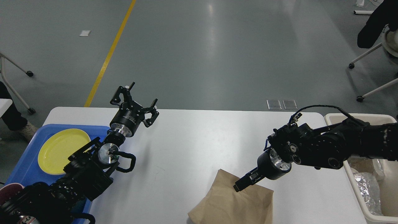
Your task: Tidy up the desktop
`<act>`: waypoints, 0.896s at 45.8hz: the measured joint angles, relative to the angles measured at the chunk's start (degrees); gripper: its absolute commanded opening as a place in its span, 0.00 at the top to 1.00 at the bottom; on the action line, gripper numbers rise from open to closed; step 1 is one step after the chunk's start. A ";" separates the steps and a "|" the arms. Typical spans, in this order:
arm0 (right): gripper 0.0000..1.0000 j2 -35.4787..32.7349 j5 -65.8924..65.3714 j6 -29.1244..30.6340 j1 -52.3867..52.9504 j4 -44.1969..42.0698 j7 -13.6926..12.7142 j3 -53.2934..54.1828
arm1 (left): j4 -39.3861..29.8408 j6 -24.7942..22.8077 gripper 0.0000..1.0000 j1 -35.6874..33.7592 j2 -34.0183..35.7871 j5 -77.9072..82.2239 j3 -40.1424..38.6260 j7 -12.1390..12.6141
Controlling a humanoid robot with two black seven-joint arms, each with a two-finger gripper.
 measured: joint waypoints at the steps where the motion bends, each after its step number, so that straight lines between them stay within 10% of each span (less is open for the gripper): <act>1: 0.02 0.00 0.05 0.09 0.00 0.21 0.00 0.03 | 0.00 0.00 0.02 0.00 0.00 0.00 0.00 0.00; 4: 0.13 0.00 0.45 0.20 0.00 0.83 0.01 0.14 | 0.00 0.00 0.02 0.00 0.00 0.00 0.00 0.00; 10: 0.84 -0.01 3.67 0.56 0.01 1.17 0.02 0.23 | 0.00 0.00 0.02 0.00 0.00 0.00 0.00 0.00; 14: 0.98 -0.07 6.87 1.34 0.13 1.13 0.02 -0.02 | 0.00 0.00 0.02 0.00 0.00 0.00 0.00 0.00; 41: 1.00 -0.97 23.90 5.48 3.97 -1.64 0.28 -0.76 | 0.00 0.00 0.02 0.00 0.01 0.00 0.00 0.02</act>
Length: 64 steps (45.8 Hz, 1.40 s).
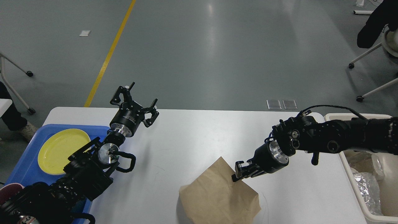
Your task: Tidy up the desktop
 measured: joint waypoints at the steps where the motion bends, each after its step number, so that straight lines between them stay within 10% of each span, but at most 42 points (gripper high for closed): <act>1: 1.00 -0.05 0.42 0.04 0.48 -0.25 0.01 -0.33 | 0.00 0.00 0.02 0.00 0.00 0.00 0.00 0.00; 39: 1.00 -4.30 10.22 22.32 44.12 -13.82 -0.26 -24.18 | 0.00 0.00 0.02 0.00 -0.01 0.00 0.00 -0.01; 64: 1.00 -21.47 44.84 19.80 34.46 -37.94 -2.20 -29.78 | 0.00 0.00 0.02 0.00 0.00 0.00 0.00 -0.06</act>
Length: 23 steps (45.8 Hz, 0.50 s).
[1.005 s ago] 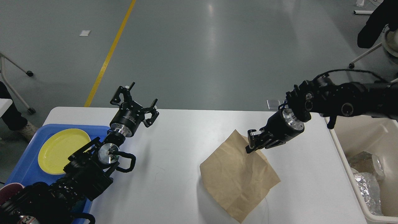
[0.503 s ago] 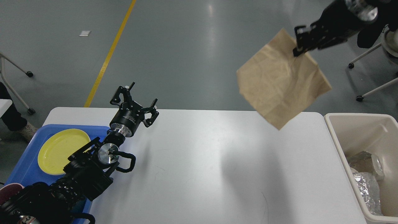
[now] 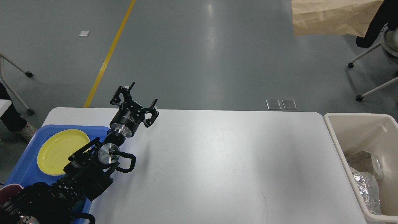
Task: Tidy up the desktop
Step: 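Lift the brown paper bag high above the table, then lower the bag into the white bin and release it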
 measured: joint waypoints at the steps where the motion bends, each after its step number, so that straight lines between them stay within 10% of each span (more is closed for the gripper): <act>1: 1.00 -0.77 0.74 -0.65 -1.08 -0.05 -0.08 -0.28 | 0.00 0.00 0.02 0.00 0.00 0.00 0.00 0.00; 23: 1.00 -8.96 2.05 -20.70 -23.16 -0.03 0.18 0.13 | 0.00 0.00 0.02 0.00 -0.01 0.00 0.00 0.04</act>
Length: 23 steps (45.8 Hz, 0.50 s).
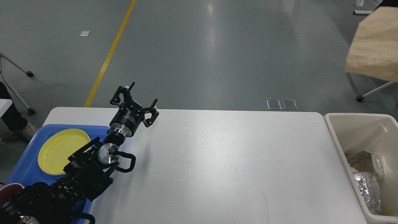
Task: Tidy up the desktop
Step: 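Lower the bag into the white bin and release it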
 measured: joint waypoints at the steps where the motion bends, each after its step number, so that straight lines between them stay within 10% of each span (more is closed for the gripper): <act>1: 1.00 0.02 -0.41 -0.90 -1.36 0.00 0.01 -0.06 | 0.00 0.00 0.02 0.00 0.00 0.00 0.00 0.00; 23: 1.00 3.95 -18.11 -27.70 -23.21 -0.18 0.32 0.44 | 0.00 0.00 0.02 0.00 0.01 0.00 0.00 0.00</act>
